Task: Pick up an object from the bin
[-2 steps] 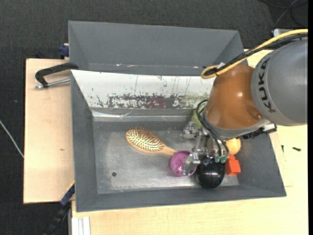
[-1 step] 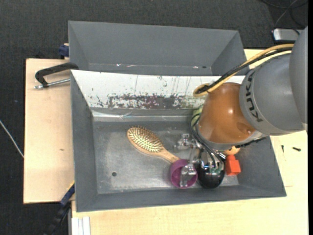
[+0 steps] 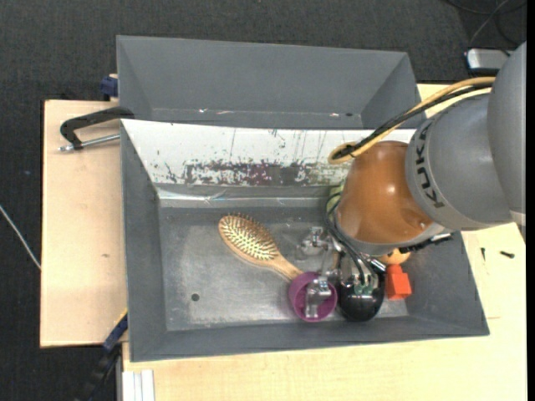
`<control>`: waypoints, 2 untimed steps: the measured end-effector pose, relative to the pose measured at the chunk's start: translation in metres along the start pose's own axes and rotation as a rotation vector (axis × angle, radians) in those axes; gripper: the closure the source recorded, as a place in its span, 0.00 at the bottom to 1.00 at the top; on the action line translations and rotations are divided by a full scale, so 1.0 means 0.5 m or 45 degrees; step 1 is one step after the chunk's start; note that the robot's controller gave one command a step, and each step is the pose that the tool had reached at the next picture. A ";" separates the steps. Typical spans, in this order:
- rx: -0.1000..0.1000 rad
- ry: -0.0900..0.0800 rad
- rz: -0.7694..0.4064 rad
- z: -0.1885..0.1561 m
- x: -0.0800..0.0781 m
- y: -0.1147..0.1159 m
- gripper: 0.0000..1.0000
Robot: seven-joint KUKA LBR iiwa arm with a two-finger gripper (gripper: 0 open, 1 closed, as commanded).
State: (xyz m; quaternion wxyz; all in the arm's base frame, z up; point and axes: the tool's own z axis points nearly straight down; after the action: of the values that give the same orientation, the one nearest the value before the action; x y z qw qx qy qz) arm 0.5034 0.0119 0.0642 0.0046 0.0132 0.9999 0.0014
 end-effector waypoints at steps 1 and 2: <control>0.000 -0.001 0.007 -0.001 0.002 0.000 1.00; 0.001 0.005 0.010 -0.004 0.003 0.000 1.00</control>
Offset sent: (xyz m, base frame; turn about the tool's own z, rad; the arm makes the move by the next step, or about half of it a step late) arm -0.0001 0.0000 0.0139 0.0000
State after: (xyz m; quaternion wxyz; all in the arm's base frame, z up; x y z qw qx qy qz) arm 0.5017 0.0118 0.0664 0.0028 0.0170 0.9999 0.0012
